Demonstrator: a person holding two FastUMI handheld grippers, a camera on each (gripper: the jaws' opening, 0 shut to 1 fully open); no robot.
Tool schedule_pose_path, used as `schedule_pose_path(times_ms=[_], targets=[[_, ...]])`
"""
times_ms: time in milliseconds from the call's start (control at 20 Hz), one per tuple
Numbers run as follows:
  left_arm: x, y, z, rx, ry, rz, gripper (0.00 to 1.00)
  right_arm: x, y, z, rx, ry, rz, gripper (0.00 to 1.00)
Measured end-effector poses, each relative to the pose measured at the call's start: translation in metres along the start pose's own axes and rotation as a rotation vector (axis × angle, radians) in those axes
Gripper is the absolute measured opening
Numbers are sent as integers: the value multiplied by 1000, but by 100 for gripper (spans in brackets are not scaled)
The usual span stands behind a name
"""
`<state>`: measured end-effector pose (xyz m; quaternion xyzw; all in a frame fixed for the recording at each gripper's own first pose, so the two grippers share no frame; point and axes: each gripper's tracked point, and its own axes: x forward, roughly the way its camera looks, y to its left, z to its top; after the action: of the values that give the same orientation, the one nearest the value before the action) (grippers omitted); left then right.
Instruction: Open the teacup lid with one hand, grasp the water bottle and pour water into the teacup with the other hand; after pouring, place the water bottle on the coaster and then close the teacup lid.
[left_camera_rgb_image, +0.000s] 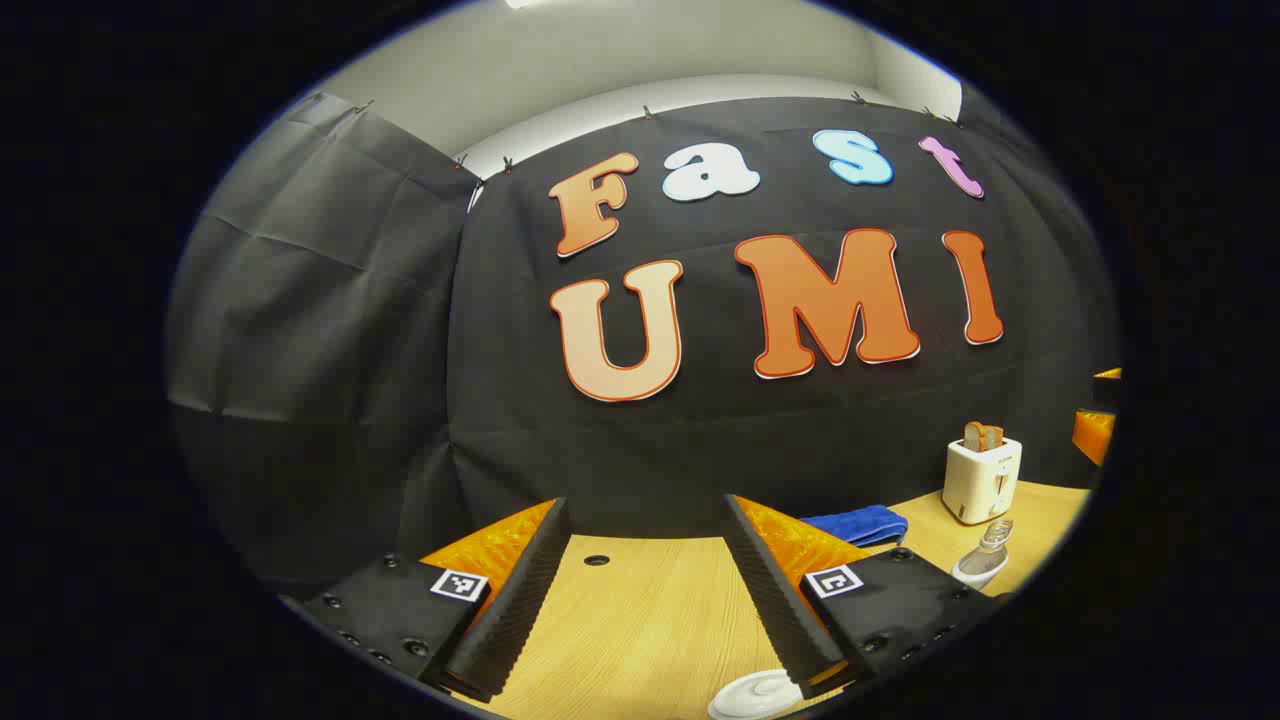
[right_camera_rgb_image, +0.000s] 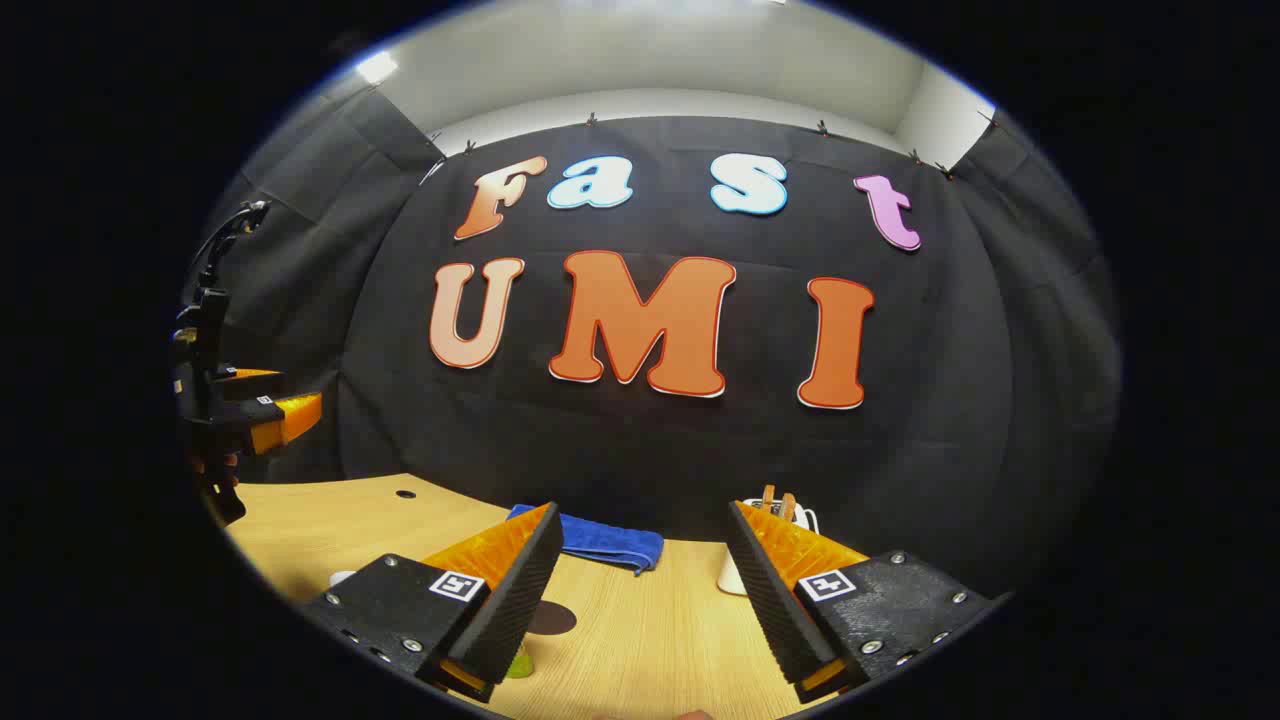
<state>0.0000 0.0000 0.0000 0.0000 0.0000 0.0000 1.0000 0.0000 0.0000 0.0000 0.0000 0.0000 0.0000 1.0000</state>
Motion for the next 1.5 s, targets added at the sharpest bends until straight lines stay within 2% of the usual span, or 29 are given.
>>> schedule_pose_path(times_ms=[300, 350, 450, 500, 700, 750, 800, 900, 950, 1100, 1200, 1250, 1300, 1350, 1500], targets=[[-2, 2, 2, -22, -1, 4, 95, -1, 2, 9, 8, -16, 12, 98], [-3, 3, 6, -40, -9, 8, 99, 0, 3, 9, 8, -15, 13, 98], [-4, 8, 11, -54, -20, 16, 95, 2, 1, 10, 6, -17, 12, 98], [-4, 10, 14, -56, -27, 21, 99, 2, 1, 12, 6, -18, 13, 98], [0, 9, 20, -43, -30, 16, 99, 3, 4, 17, 9, -20, 21, 99], [0, 6, 18, -42, -24, 3, 95, 2, 5, 17, 9, -21, 25, 99], [1, 0, 15, -48, -12, -20, 99, 3, 7, 16, 7, -19, 27, 98], [2, -9, 1, -49, 26, -66, 99, 3, 6, 9, -5, -6, 27, 98], [3, -10, -4, -44, 39, -71, 95, 2, 6, 7, -8, -1, 25, 98], [0, -15, -16, -58, 59, -93, 95, -1, 9, 0, 8, 8, 36, 98], [-4, -23, -27, -77, 77, -128, 100, -2, 12, -8, 14, 28, 48, 98], [-7, -28, -32, -90, 83, -155, 95, -2, 13, -13, 14, 37, 53, 98], [-8, -32, -36, -105, 90, -178, 100, -3, 14, -17, 11, 45, 59, 98], [-10, -34, -40, -115, 94, -192, 95, -4, 16, -21, 7, 52, 67, 98], [-13, -41, -55, -110, 106, -212, 95, -5, 27, -37, 16, 74, 101, 98]])
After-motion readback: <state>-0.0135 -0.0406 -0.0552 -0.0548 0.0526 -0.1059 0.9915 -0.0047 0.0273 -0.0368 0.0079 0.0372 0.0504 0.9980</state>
